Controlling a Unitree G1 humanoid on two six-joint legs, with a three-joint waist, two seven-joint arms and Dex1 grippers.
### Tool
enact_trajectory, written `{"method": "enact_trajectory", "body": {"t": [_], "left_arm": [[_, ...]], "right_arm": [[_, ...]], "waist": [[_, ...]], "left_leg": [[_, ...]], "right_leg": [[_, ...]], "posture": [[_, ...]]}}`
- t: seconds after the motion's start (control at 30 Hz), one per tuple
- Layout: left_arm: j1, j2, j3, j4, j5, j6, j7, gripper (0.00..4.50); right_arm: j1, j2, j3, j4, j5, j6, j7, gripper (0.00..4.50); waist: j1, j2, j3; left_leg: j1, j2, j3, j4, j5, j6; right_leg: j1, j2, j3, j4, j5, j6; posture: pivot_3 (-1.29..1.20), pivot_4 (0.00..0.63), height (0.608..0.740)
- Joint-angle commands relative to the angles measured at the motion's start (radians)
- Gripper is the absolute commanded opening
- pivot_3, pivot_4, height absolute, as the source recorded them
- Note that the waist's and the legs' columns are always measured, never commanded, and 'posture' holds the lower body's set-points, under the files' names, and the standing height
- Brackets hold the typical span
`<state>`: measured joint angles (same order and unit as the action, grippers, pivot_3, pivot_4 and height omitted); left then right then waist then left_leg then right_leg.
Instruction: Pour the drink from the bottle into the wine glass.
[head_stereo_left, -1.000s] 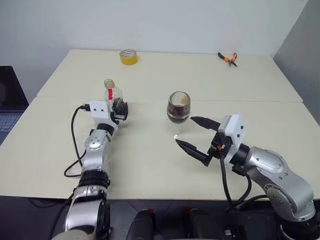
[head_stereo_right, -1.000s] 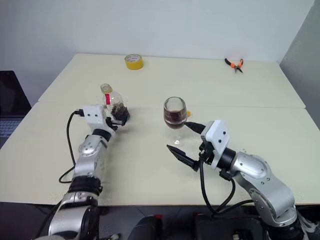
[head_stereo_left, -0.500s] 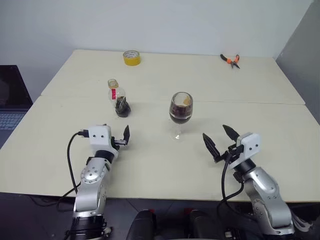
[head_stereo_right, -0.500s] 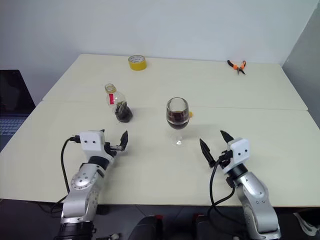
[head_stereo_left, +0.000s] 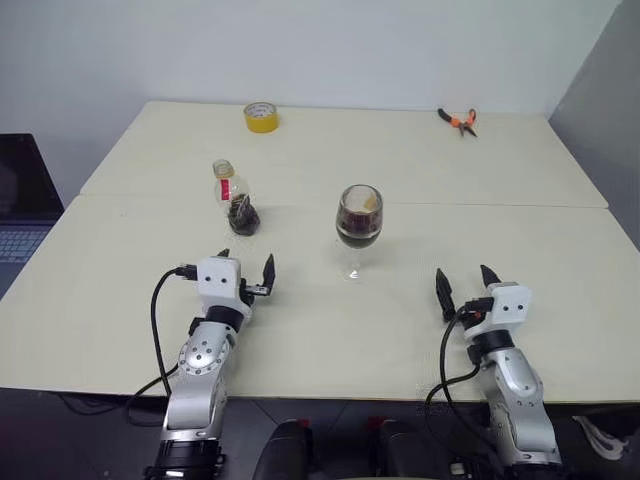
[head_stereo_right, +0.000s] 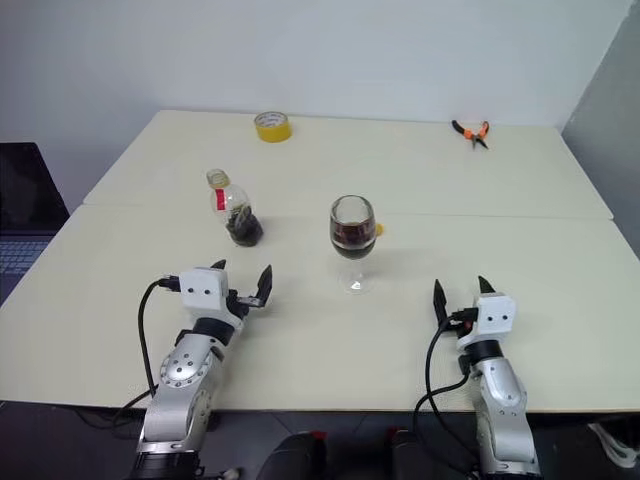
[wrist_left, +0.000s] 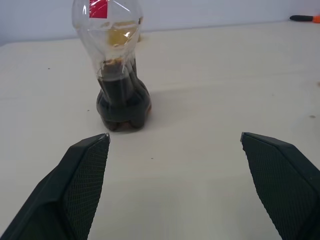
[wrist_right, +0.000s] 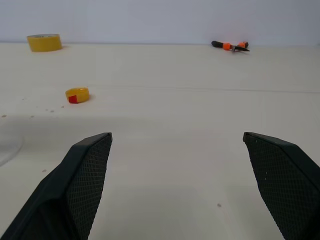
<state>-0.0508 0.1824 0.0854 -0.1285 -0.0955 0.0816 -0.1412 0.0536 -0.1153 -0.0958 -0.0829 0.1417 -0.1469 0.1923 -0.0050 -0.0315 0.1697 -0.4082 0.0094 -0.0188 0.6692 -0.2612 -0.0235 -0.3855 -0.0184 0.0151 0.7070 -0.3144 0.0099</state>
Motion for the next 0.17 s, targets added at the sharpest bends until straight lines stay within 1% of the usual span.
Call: {"method": "enact_trajectory", "body": {"t": [0.03,0.17], "left_arm": [[-0.006,-0.004,0.004,-0.025,0.003,-0.024,0.002,4.44],[-0.001,-0.006,0.009,-0.019,-0.007,-0.056,-0.008,4.44]], "right_arm": [[-0.011,-0.002,-0.014,-0.011,0.015,-0.023,0.001,4.50],[-0.015,-0.002,-0.016,-0.006,0.015,-0.021,0.003,4.50]], "waist": [[0.000,0.000,0.000],[0.000,0.000,0.000]], "left_leg": [[0.000,0.000,0.000,-0.001,0.000,0.000],[0.001,0.000,0.000,-0.003,0.000,0.000]], "right_leg": [[0.000,0.000,0.000,0.000,0.000,0.000],[0.000,0.000,0.000,-0.001,0.000,0.000]], "posture": [[0.00,0.150,0.740],[0.00,0.150,0.740]]}}
